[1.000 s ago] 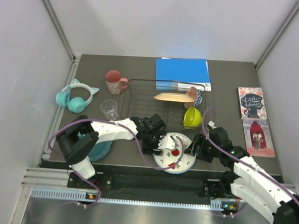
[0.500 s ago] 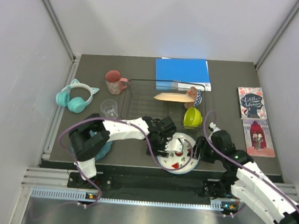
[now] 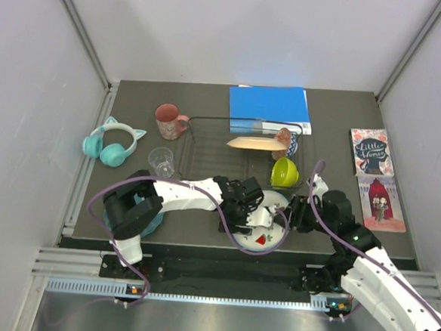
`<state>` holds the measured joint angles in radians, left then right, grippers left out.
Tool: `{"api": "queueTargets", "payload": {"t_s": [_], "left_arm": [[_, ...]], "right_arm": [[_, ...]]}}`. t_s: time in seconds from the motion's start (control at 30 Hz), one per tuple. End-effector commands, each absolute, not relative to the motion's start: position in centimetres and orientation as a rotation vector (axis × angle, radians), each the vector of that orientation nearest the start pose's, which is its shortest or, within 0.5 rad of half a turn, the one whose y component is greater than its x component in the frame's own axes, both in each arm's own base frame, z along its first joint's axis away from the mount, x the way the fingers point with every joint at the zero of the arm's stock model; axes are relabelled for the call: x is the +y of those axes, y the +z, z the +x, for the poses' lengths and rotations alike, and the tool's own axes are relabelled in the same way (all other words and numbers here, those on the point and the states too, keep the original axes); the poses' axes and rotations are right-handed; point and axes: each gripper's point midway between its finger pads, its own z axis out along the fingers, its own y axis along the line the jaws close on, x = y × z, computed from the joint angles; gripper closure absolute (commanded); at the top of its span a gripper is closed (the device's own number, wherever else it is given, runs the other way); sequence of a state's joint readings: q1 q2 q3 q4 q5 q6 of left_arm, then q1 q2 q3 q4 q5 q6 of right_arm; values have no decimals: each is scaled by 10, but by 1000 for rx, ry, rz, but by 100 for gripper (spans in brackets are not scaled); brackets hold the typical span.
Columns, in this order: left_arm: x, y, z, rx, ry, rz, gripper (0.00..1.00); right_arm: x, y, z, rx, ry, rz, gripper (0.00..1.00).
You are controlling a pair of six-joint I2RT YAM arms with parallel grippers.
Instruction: Load the mixed dishes into the dish rack
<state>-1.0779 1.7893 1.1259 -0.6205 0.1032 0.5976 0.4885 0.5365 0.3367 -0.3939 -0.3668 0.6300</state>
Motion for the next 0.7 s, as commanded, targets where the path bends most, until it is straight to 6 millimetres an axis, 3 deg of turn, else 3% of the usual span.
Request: {"api": "queueTargets", "payload": {"t_s": [0.0, 0.1, 0.23, 0.27, 0.37, 0.5, 0.67], "left_arm": [[-393, 21, 162, -2256, 663, -2744, 28], [-401, 26, 161, -2260, 685, -2752, 28], [-401, 32, 162, -2273, 677, -2749, 28], [-401, 34, 162, -2276, 674, -2750, 28], [-395, 41, 165, -2304, 623, -2741, 29], [-379, 54, 168, -2343, 540, -2725, 29], [-350, 89, 177, -2442, 461, -2651, 29]], "right_arm": [[224, 186, 136, 2024, 1407, -332, 37], [225, 167, 137, 2107, 1396, -321, 46], [225, 163, 139, 2128, 1383, -310, 60], [225, 162, 140, 2133, 1376, -308, 73], [222, 158, 142, 2154, 1343, -293, 100], [216, 159, 145, 2169, 1283, -267, 100], [209, 176, 150, 2132, 1216, -258, 100]]}}
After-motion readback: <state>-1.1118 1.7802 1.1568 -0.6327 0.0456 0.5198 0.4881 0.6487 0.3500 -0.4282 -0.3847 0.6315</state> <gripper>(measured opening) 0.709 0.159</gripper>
